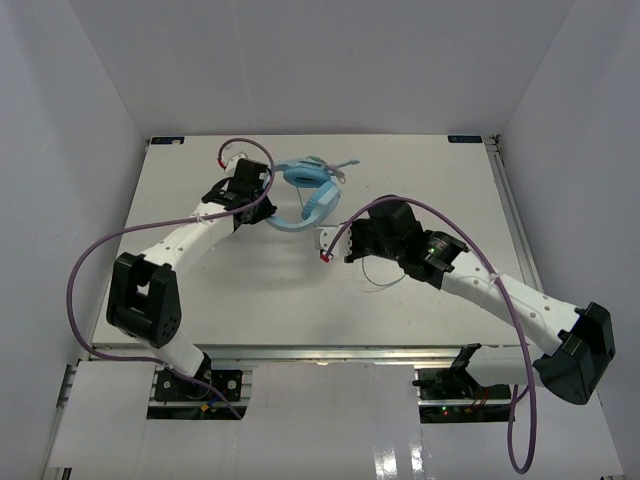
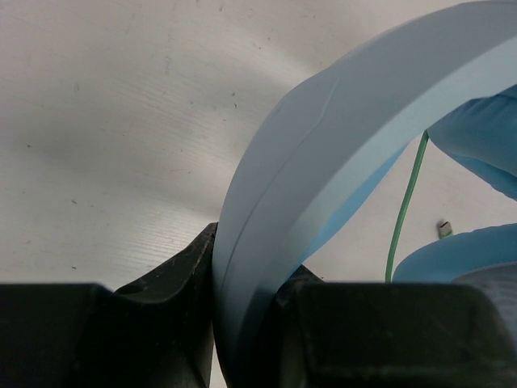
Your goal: Wrap the headphones
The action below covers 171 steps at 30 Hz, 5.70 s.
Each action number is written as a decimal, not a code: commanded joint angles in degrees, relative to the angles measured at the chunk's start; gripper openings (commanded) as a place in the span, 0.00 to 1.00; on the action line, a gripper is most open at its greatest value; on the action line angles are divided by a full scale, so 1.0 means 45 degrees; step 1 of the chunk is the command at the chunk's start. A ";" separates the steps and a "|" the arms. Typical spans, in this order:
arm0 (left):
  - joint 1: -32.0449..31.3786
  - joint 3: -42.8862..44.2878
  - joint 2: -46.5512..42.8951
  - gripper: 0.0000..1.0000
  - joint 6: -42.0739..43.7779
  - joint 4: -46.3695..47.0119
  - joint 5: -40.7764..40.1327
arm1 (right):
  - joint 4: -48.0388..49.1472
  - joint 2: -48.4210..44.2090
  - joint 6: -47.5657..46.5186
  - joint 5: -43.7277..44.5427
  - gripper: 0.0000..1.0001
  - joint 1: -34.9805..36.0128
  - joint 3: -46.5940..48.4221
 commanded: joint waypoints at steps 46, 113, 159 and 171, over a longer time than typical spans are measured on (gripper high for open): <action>-0.1880 -0.1714 -0.0424 0.00 0.4183 -0.1141 0.2016 | 0.4523 -0.0491 -0.1491 0.3518 0.27 -0.1056 -0.0659; -0.1860 -0.5545 -0.4349 0.00 0.3696 0.2122 0.5983 | -0.0389 0.4391 0.0221 -0.7861 0.72 -0.5337 -0.3062; -0.0223 -0.3908 -0.3604 0.00 -0.0335 0.5993 0.6300 | -0.7042 -0.0273 -0.4791 -0.8134 0.08 -0.6114 0.6380; -0.0027 -0.1968 -0.1497 0.00 -0.2616 0.7377 0.7664 | -0.6625 -0.1291 -0.6392 -0.5774 0.08 -0.3541 0.6109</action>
